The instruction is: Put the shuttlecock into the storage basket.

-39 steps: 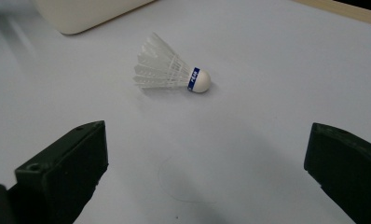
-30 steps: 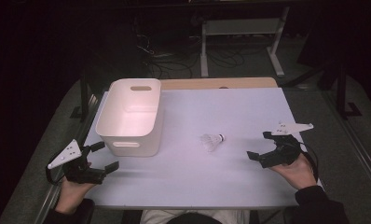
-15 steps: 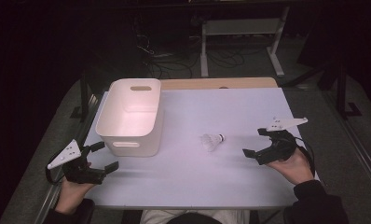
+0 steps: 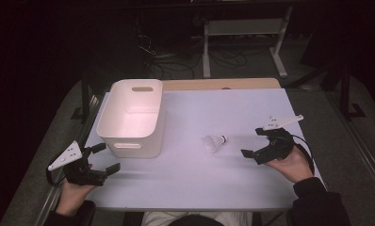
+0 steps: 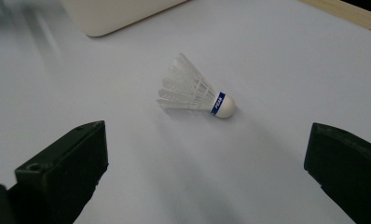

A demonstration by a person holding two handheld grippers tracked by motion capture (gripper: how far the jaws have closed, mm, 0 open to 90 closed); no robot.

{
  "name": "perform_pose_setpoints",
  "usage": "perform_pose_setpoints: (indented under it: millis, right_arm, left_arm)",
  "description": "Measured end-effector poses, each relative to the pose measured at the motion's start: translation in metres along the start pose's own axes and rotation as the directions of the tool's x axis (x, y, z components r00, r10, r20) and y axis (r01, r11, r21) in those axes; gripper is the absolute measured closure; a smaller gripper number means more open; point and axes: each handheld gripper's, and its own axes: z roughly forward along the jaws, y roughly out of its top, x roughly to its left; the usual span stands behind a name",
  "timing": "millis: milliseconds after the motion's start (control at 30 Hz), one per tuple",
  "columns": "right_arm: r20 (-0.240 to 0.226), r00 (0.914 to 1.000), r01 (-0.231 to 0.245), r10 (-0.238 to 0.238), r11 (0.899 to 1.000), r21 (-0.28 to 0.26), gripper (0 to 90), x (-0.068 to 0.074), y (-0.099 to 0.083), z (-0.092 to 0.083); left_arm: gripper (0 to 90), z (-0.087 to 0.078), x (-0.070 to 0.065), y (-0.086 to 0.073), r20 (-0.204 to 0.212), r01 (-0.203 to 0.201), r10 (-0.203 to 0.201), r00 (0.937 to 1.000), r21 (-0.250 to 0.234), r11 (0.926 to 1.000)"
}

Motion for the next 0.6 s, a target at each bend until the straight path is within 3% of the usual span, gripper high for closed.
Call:
perform_pose_setpoints:
  millis: [600]
  right_arm:
    - [-0.032,0.9992,0.024,-0.023,0.999,0.041,0.0,0.001,0.01,0.014]
  left_arm:
    - [0.1,0.0,0.0,0.0,0.001,0.0,0.0,1.0,0.001,1.0]
